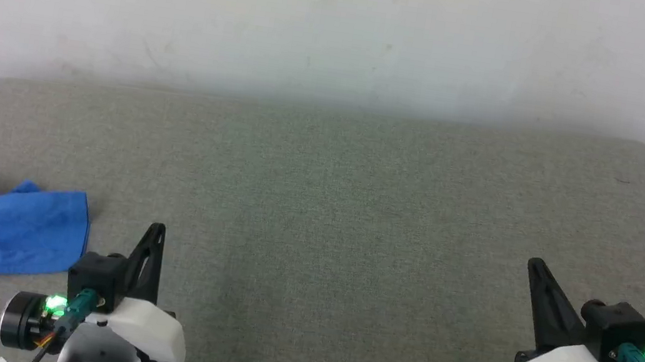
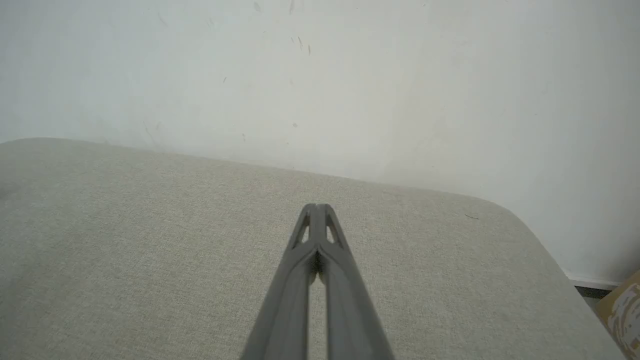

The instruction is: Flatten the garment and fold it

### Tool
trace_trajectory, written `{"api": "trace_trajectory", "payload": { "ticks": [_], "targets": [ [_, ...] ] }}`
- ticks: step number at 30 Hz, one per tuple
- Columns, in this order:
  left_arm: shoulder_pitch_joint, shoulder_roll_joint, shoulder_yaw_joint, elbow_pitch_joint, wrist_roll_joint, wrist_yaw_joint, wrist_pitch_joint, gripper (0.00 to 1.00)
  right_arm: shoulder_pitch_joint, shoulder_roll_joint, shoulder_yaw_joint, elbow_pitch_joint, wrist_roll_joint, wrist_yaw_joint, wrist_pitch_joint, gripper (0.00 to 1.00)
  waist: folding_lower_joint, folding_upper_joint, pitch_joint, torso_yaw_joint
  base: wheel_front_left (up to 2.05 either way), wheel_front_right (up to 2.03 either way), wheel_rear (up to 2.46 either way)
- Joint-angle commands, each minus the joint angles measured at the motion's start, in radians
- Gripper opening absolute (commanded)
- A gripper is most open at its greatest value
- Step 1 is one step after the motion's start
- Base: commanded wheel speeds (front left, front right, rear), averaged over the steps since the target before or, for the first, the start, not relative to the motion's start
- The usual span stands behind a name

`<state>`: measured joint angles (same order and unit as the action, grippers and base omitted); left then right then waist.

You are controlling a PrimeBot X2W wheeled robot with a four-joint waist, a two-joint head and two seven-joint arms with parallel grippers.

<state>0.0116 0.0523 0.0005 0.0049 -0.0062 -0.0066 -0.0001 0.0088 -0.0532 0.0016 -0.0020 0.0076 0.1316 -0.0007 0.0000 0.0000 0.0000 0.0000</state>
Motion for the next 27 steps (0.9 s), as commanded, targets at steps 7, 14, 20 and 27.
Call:
{"api": "trace_trajectory", "payload": {
  "ticks": [7, 14, 20, 27],
  "targets": [
    [-0.012, -0.002, 0.0, -0.005, 0.006, 0.007, 0.0, 0.0, -0.009, 0.003, -0.002, 0.002, -0.008, -0.001, 0.001, 0.0, 0.0, 0.0, 0.0, 0.0, 0.0, 0.0, 0.0],
    [-0.012, -0.002, 0.0, -0.005, 0.006, 0.007, 0.0, 0.0, -0.009, 0.003, -0.002, 0.002, -0.008, -0.001, 0.001, 0.0, 0.0, 0.0, 0.0, 0.0, 0.0, 0.0, 0.0],
    [-0.012, -0.002, 0.0, -0.005, 0.006, 0.007, 0.0, 0.0, -0.009, 0.003, -0.002, 0.002, -0.008, -0.001, 0.001, 0.0, 0.0, 0.0, 0.0, 0.0, 0.0, 0.0, 0.0],
    [-0.003, 0.0, -0.004, 0.008, -0.008, -0.003, -0.009, 1.0, 0.0, 0.0, -0.002, 0.003, 0.006, 0.0, -0.009, 1.0, 0.0, 0.0, 0.0, 0.0, 0.0, 0.0, 0.0]
  ]
}}
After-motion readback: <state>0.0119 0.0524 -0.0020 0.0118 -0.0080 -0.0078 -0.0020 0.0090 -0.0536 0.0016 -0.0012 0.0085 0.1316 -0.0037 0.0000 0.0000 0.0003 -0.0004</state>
